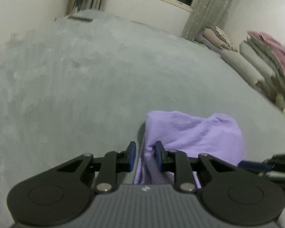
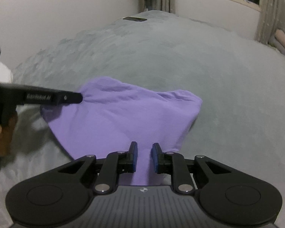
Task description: Fold clothes
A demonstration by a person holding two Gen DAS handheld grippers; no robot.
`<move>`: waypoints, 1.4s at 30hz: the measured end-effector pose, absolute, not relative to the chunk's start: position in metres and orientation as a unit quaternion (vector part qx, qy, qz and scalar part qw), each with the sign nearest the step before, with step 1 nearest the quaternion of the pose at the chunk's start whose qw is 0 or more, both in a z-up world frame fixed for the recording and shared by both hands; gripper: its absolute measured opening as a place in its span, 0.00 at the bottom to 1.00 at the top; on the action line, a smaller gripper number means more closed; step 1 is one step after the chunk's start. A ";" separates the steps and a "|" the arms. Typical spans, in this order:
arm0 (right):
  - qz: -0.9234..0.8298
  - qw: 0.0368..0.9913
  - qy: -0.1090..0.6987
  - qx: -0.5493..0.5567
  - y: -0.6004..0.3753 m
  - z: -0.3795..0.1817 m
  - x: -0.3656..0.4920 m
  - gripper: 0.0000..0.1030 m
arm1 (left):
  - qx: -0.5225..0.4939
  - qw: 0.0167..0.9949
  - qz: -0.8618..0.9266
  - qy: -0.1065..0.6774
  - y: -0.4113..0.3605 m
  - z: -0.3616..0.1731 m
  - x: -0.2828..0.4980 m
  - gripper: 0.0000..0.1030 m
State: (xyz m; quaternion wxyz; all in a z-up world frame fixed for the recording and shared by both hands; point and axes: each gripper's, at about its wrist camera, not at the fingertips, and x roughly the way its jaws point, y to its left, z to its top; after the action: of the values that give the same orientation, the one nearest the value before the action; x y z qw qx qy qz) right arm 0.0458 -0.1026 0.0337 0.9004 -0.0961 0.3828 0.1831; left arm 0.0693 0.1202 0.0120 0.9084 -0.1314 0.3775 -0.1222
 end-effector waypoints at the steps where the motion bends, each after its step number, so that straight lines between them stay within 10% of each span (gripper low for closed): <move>1: 0.188 0.901 0.379 -0.096 -0.100 0.034 0.045 0.17 | -0.143 0.905 -0.126 0.380 0.123 0.012 0.070 0.19; 12: 0.228 0.898 0.355 -0.123 -0.062 0.024 0.031 0.17 | -0.132 0.900 -0.143 0.391 0.115 0.006 0.073 0.43; 42: 0.268 0.899 0.321 -0.130 -0.026 0.016 0.023 0.20 | -0.055 0.919 -0.111 0.375 0.099 0.015 0.056 0.16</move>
State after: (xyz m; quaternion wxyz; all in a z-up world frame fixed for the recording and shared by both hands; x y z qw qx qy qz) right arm 0.0227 -0.0260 0.0165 0.8991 -0.1295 0.3212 0.2679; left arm 0.0565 0.0989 0.0153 0.9186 -0.0552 0.3755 -0.1106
